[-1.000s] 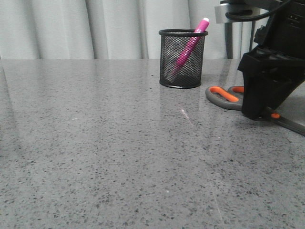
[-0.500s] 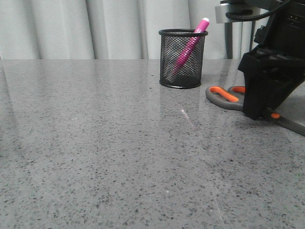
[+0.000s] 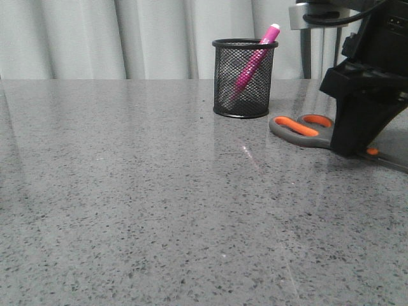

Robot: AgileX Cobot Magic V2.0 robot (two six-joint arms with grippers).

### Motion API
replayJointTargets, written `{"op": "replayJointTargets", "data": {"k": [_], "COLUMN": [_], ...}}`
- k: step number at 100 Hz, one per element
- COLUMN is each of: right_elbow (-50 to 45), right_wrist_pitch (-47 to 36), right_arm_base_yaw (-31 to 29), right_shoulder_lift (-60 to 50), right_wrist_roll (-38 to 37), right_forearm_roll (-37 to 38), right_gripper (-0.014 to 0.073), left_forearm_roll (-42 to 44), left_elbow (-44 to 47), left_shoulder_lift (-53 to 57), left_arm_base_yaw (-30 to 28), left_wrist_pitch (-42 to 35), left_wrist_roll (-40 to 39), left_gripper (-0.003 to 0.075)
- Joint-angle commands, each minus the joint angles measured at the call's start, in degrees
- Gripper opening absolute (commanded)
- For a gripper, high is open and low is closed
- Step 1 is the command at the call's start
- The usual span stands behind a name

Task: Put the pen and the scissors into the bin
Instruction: 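Close the right gripper on the scissors and lift them, then move the scissors over the mesh cup and lower them in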

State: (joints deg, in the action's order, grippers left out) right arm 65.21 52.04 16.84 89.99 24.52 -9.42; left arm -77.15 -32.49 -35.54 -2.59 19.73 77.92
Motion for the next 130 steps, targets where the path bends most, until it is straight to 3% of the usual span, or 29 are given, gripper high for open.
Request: {"op": "replayJointTargets", "data": {"k": [1,19,46,75,99,130], "right_elbow": [1.62,1.49,-1.20,-1.20,-0.92,1.30], "right_wrist_pitch": [-1.48,-5.51,-32.12,-55.95,-81.89,-83.99], "right_arm_base_yaw": [0.19,0.07,0.19,5.37,10.15,10.58], "right_shoulder_lift": [-4.86,-13.94,-23.12,-16.84,-5.64,2.64], "right_wrist_roll": [0.19,0.19,0.19,0.19,-0.19,-2.91], "right_forearm_roll": [-1.12,-2.77,-12.23,-13.10,-13.10,-13.10], "right_gripper": [-0.0075,-0.0075,-0.0076,-0.0076,-0.0076,-0.0076], "left_forearm_roll": [-1.97,-1.97,-2.36,-3.35,-3.71,-3.71], "left_elbow": [-1.65,-1.65,-1.65,-1.65,-1.65,-1.65], "left_shoulder_lift": [0.24,0.24,0.24,0.24,0.24,0.24], "left_arm_base_yaw": [-0.13,-0.13,-0.13,-0.13,-0.13,-0.13], "left_wrist_pitch": [-0.86,-0.86,-0.86,-0.86,-0.86,-0.86], "left_wrist_roll": [-0.05,-0.05,-0.05,-0.05,-0.05,-0.05], "left_gripper": [-0.0019,-0.0019,-0.0019,-0.0019,-0.0019,-0.0019]}}
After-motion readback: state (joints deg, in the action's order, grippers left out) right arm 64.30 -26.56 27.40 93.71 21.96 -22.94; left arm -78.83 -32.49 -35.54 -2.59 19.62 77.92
